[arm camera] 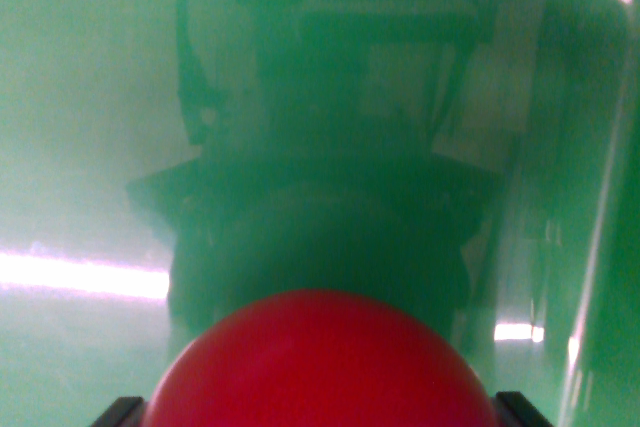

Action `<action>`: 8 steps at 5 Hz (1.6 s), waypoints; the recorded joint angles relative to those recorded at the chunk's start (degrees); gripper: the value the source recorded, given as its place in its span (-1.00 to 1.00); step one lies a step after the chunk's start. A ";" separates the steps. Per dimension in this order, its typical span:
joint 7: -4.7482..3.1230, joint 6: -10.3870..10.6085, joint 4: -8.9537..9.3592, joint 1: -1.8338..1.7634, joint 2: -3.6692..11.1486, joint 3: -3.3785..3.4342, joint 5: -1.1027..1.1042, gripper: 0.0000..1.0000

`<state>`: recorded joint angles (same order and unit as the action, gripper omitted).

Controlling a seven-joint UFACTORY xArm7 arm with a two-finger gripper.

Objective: Pick fruit

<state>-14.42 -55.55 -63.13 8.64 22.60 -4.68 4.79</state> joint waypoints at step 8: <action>-0.45 -6.06 -4.56 -0.08 -1.52 -0.03 0.03 1.00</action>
<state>-14.87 -61.61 -67.69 8.56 21.08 -4.71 4.82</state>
